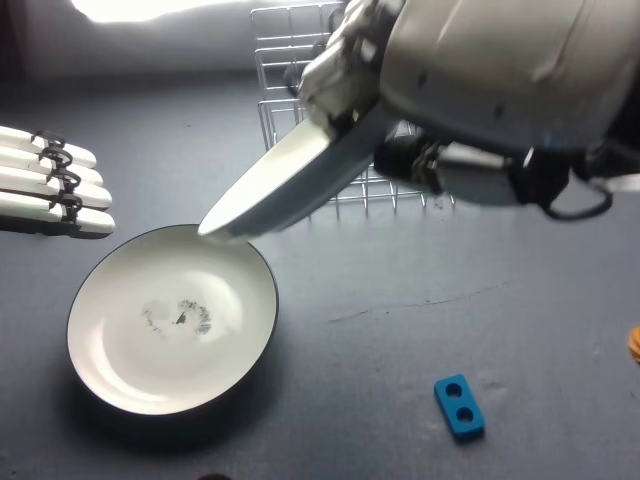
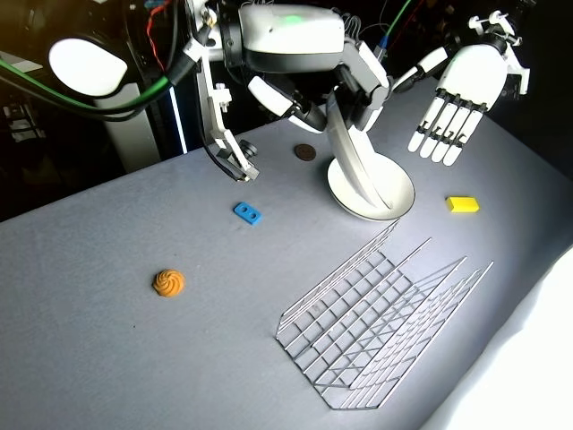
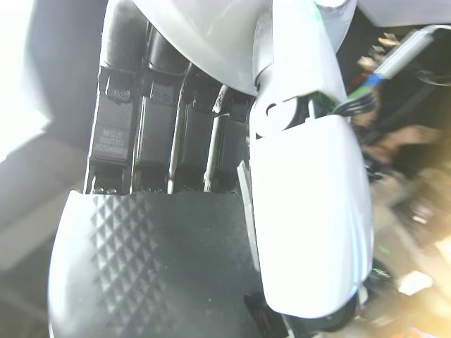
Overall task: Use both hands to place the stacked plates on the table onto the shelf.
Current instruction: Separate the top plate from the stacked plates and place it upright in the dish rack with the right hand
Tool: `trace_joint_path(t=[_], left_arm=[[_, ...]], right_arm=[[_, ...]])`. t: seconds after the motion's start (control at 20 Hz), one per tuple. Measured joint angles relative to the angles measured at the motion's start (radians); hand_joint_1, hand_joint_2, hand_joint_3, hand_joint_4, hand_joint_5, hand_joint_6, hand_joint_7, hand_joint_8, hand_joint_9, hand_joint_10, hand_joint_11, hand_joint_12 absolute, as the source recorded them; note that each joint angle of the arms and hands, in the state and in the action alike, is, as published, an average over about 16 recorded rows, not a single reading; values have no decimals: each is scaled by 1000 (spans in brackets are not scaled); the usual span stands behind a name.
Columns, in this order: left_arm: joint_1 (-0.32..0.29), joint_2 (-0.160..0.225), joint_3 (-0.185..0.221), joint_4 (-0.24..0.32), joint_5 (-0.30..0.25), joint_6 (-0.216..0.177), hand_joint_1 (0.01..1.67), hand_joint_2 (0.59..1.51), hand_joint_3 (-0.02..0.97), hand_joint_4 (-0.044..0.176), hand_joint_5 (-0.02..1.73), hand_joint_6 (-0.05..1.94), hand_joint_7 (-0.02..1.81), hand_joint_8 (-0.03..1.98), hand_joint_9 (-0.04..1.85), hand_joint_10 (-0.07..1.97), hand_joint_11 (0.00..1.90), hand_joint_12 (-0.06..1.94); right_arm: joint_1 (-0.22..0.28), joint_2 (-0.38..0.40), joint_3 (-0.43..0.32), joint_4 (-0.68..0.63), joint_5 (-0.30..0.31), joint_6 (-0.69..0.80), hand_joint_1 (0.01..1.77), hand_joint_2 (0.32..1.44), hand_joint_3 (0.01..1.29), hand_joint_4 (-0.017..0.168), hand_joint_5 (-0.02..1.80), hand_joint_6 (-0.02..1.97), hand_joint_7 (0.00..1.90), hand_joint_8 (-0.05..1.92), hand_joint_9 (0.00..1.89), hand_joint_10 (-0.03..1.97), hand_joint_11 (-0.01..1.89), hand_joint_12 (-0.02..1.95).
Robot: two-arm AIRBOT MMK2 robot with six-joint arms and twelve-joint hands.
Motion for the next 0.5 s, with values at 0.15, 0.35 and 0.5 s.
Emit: trace_joint_path(t=[0.15, 0.35, 0.5], left_arm=[[0, 0, 2, 0, 0, 0, 16, 1062, 12, 3, 21, 18, 13, -5, 19, 5, 14, 5], [0, 0, 3, 1, -1, 0, 16, 1060, 12, 3, 21, 18, 12, -5, 19, 5, 14, 5], [0, 0, 3, 2, -1, 0, 17, 1059, 11, 3, 21, 18, 12, -5, 20, 5, 14, 5]], right_arm=[[64, 19, -6, 23, -51, 38, 1310, 969, 15, -3, 961, 906, 1072, 825, 986, 977, 756, 1134], [145, 37, -5, 36, -143, 100, 1310, 969, 15, -4, 963, 896, 1074, 820, 990, 976, 754, 1137], [201, 44, 3, 32, -212, 157, 1310, 969, 15, -4, 961, 889, 1072, 817, 989, 975, 753, 1142]])
